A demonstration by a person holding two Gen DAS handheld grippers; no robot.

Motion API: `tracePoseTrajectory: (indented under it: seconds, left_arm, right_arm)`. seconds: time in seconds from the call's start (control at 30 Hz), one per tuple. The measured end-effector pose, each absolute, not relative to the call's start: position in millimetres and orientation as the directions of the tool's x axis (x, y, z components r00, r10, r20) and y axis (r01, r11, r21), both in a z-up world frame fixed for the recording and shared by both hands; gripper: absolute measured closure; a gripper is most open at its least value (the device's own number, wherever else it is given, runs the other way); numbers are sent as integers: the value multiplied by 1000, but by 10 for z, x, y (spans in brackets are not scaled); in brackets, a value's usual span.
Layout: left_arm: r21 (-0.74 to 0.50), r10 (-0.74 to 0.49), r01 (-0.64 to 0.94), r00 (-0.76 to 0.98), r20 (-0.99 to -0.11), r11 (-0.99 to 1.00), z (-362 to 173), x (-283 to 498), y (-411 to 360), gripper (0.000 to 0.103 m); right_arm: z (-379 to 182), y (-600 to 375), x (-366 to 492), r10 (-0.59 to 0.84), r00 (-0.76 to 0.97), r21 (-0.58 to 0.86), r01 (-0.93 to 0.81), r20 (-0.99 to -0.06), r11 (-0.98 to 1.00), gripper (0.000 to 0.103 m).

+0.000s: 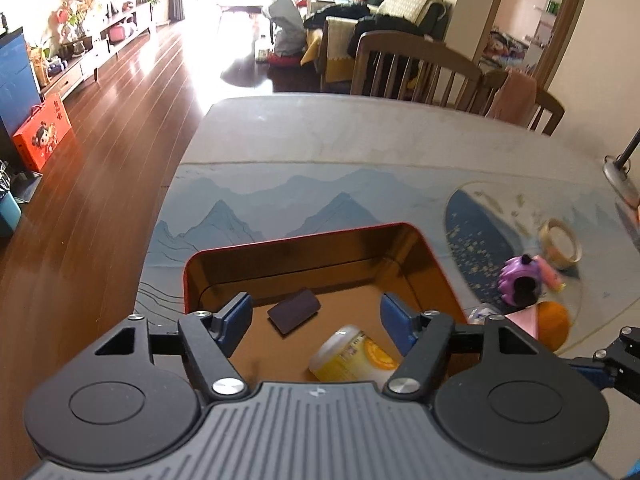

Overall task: Organize rigid objects
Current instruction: 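Withdraw both grippers from the red tin back over the table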

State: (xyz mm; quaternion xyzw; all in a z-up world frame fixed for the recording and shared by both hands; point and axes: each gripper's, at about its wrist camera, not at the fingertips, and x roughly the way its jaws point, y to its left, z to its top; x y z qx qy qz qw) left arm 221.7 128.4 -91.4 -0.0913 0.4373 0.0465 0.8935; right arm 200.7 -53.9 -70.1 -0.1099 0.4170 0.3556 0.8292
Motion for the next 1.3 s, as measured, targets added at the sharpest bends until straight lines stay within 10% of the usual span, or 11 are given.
tracePoseTrajectory:
  seconds: [0.67, 1.3]
  left_arm:
    - [-138, 2, -150, 683, -730, 979, -424, 1706, 822, 22]
    - [-149, 19, -178, 703, -711, 973, -489, 1532, -46, 17]
  right_arm:
    - [-333, -1304, 1848, 548, 506, 196, -589, -666, 784, 3]
    - [-425, -2623, 2259, 509, 567, 244, -478, -648, 844, 0]
